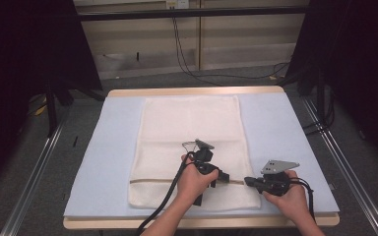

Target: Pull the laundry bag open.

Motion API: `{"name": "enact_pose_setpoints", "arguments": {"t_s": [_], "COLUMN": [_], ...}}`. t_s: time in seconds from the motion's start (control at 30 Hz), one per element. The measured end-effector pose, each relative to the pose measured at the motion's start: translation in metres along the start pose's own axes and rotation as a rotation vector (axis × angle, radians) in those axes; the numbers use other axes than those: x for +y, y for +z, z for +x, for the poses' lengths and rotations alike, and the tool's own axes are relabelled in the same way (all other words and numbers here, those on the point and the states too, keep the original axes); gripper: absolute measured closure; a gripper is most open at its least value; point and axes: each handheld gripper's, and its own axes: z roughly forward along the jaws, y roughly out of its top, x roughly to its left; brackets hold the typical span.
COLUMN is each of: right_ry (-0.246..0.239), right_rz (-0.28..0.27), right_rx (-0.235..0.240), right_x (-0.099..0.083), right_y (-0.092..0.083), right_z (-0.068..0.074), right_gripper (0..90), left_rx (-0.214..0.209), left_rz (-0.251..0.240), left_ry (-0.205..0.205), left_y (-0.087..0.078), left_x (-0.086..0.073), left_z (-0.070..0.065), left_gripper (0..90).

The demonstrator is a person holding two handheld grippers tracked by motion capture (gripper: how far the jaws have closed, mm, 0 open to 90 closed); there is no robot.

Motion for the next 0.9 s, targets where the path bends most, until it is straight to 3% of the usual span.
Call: {"name": "enact_pose_setpoints", "arguments": {"t_s": [0.1,0.17,0.2,0.3,0.33,0.63,0.83,0.9], "right_ry": [0.002,0.001,0.001,0.005,0.005,0.006,0.01,0.007], "right_rz": [0.001,0.001,0.001,0.0,-0.002,-0.002,0.0,-0.001], "right_rx": [0.0,-0.001,-0.002,0.0,0.0,0.001,0.0,0.0], "right_x": [0.0,0.0,0.0,0.0,0.0,0.0,0.0,0.0], "right_y": [0.0,0.0,0.0,0.0,0.0,0.0,0.0,0.0], "right_z": [0.0,0.0,0.0,0.0,0.0,0.0,0.0,0.0], "right_gripper": [90.0,90.0,90.0,90.0,90.0,90.0,90.0,90.0], "left_rx": [0.017,-0.001,0.013,0.004,0.018,0.021,0.02,0.038], "left_rz": [-0.002,0.002,0.001,0.0,0.003,-0.017,-0.015,-0.019], "left_ry": [0.012,0.012,0.017,0.011,0.027,0.008,0.028,0.042], "left_y": [-0.003,-0.005,-0.006,-0.009,-0.011,-0.025,-0.031,-0.032], "left_x": [-0.001,-0.002,-0.002,-0.002,-0.002,-0.006,-0.008,-0.008], "left_z": [0.002,0.003,0.003,0.006,0.007,0.016,0.019,0.02], "left_gripper": [87.6,87.6,87.6,87.6,87.5,87.5,87.5,87.5]}}
